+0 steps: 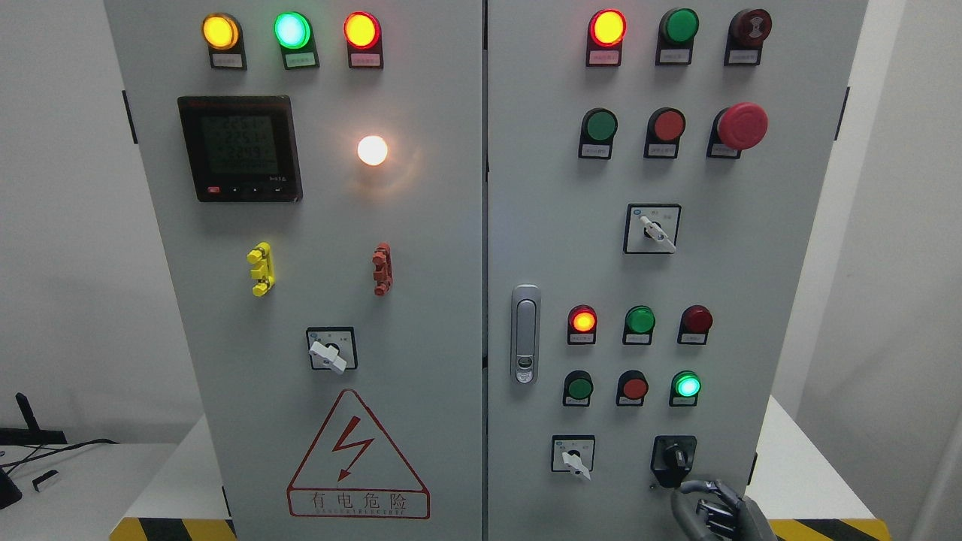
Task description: Trip black knob to open circuit
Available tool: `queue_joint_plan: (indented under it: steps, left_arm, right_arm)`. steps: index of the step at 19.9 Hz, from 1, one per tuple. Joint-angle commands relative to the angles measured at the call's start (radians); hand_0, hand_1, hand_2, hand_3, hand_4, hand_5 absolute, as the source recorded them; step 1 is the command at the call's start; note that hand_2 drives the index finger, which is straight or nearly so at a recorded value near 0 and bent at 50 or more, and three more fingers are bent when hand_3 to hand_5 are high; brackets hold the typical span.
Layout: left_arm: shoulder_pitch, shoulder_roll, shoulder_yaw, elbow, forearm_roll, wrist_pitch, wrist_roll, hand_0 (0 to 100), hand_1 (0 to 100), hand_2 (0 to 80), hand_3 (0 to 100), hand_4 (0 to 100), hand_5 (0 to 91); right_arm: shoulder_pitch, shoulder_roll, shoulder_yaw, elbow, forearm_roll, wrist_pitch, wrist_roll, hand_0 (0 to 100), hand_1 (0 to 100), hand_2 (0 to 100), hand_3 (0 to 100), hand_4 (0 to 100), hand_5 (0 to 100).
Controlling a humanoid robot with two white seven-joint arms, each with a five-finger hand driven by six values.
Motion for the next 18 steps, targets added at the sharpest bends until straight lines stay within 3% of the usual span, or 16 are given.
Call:
queue_joint_plan:
  steps: [1,8,12,14,16,18]
  left_arm:
    - [0.0,0.001,0.0,0.0,-0.031,-0.001,-0.001,12,39,0.0,0,0,0.0]
    - [0.0,-0.001,0.0,0.0,-0.031,-0.001,-0.001,12,39,0.0,0,0,0.0]
    - [0.0,0.001,0.0,0.0,-0.031,-0.001,-0.001,12,39,0.0,0,0,0.0]
    - [0.0,0.001,0.0,0.0,-0.031,-0.001,-0.001,12,39,0.0,0,0,0.0]
    - [0.0,0.001,0.0,0.0,-0.031,-0.001,-0.001,12,39,0.0,0,0,0.0]
    - [0.0,0.001,0.0,0.0,-0.031,-0.001,-0.001,12,39,0.0,0,0,0.0]
  right_arm:
    - [0.033,-0.002,-0.054,0.007,0.001,-0.002,-0.001,47,75,47,100,98,90]
    - [0.123,-0.013,-0.097,-0.003,-0.004,-0.026,0.005,47,75,47,100,96,89]
    - [0.331,-0.048,-0.113,-0.022,-0.004,-0.155,0.031,49,69,52,98,90,87]
    - [0.454,-0.053,-0.146,-0.023,-0.008,-0.241,0.036,45,57,52,91,82,84]
    - [0.551,-0.044,-0.194,-0.03,-0.025,-0.33,0.068,42,45,53,82,74,77]
    - [0.652,-0.038,-0.234,-0.081,-0.091,-0.385,0.1,38,20,45,64,57,55]
